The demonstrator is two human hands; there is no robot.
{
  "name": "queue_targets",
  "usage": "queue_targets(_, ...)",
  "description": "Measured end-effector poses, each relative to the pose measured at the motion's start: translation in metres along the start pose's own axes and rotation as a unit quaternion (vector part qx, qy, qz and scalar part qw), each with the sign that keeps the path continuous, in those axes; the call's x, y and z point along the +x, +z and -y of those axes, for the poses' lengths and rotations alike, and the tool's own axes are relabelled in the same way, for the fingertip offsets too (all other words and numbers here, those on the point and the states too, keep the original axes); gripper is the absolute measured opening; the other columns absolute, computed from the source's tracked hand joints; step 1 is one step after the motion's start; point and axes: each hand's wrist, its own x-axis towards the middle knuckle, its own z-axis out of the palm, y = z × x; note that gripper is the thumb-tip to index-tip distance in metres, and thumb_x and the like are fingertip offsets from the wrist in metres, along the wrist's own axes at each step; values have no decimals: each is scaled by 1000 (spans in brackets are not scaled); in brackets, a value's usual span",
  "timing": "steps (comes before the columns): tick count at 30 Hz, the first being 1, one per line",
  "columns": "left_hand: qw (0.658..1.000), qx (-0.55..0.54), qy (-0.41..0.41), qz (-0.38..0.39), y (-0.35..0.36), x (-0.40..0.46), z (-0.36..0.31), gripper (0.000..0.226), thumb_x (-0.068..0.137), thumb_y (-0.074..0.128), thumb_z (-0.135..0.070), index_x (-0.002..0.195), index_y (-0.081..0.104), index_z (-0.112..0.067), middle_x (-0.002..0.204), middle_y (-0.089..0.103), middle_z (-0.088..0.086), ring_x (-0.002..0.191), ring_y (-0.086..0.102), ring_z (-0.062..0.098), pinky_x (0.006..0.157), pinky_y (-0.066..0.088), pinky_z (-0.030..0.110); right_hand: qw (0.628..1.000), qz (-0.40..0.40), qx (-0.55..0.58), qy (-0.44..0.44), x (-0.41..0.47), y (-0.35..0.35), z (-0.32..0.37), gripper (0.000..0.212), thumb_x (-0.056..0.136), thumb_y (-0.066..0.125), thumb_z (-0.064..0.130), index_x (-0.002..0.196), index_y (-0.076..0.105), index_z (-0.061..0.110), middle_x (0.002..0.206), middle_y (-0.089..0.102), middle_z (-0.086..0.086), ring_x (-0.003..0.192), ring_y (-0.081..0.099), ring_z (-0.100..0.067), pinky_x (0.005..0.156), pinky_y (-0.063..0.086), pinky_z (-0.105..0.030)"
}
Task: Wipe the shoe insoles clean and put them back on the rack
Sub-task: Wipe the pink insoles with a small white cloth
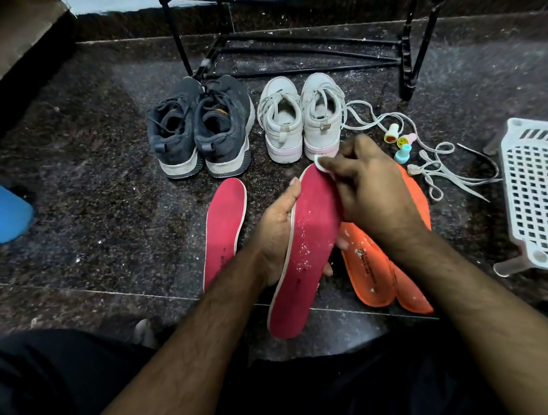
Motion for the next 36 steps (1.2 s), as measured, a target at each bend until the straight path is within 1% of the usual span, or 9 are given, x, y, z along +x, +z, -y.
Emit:
queue_targets(4, 997, -77, 7, 21, 2, 1, -2, 70, 95, 29, -72, 111, 68, -17, 79, 67, 16, 54, 64, 31, 46, 54, 43, 996, 55, 21, -72, -10, 8, 23, 29, 94, 53, 25, 108, 76, 14, 95, 56, -9, 86, 58, -27, 74, 44, -28)
queue_targets(9, 999, -39, 11, 20, 0, 1, -1, 83, 93, 24, -74, 108, 67, -5, 82, 65, 27, 50, 63, 32, 47, 54, 39, 1000, 8, 11, -11, -1, 2, 4, 20, 94, 63, 19, 107, 76, 16, 94, 52, -4, 86, 55, -23, 76, 41, -27)
queue_targets(14, 994, -104, 19, 31, -2, 2, -3, 67, 94, 28, -71, 100, 73, -21, 77, 69, 13, 53, 64, 30, 48, 54, 42, 993, 59, 5, -98, -13, 9, 25, 25, 93, 58, 23, 105, 77, 13, 94, 56, -8, 84, 57, -27, 74, 44, -30)
queue_targets(18, 998, -52, 10, 26, -3, 2, -1, 81, 93, 23, -75, 117, 65, -9, 83, 66, 27, 49, 62, 33, 47, 54, 39, 1000, 1, 4, -19, -2, -1, 6, 17, 94, 65, 21, 104, 77, 13, 93, 54, -7, 84, 58, -27, 77, 44, -29)
queue_targets(20, 998, -65, 13, 22, -1, 1, -1, 79, 95, 21, -74, 118, 64, -11, 82, 66, 25, 50, 63, 32, 46, 54, 39, 999, 9, -4, -35, -6, 0, 7, 18, 93, 65, 18, 104, 77, 13, 93, 55, -8, 86, 59, -30, 77, 43, -28)
queue_targets(24, 992, -118, 13, 36, -2, 1, -3, 73, 96, 22, -72, 96, 75, -22, 75, 69, 13, 52, 65, 30, 46, 54, 41, 990, 72, -10, -120, -15, 11, 25, 24, 92, 59, 20, 106, 76, 12, 94, 57, -10, 86, 59, -31, 72, 49, -35)
queue_targets(28, 998, -62, 11, 19, -3, 1, -3, 84, 93, 21, -75, 111, 68, -8, 80, 67, 26, 47, 63, 33, 46, 54, 38, 999, 12, -32, -28, -3, -2, 7, 20, 95, 61, 25, 107, 76, 18, 94, 57, -5, 87, 62, -30, 71, 48, -34)
queue_targets(33, 993, -116, 10, 13, -2, 2, -3, 75, 95, 23, -73, 98, 75, -18, 74, 70, 14, 52, 66, 30, 45, 54, 43, 991, 70, -28, -110, -20, 4, 29, 21, 88, 60, 19, 103, 75, 14, 89, 59, -7, 78, 62, -27, 64, 49, -33)
queue_targets(36, 996, -86, 9, 24, -2, 2, -3, 78, 94, 22, -75, 102, 75, -18, 80, 70, 19, 53, 66, 31, 48, 54, 41, 998, 47, -7, -35, -9, -2, 18, 24, 84, 67, 17, 106, 75, 18, 91, 60, -7, 81, 64, -30, 69, 54, -40)
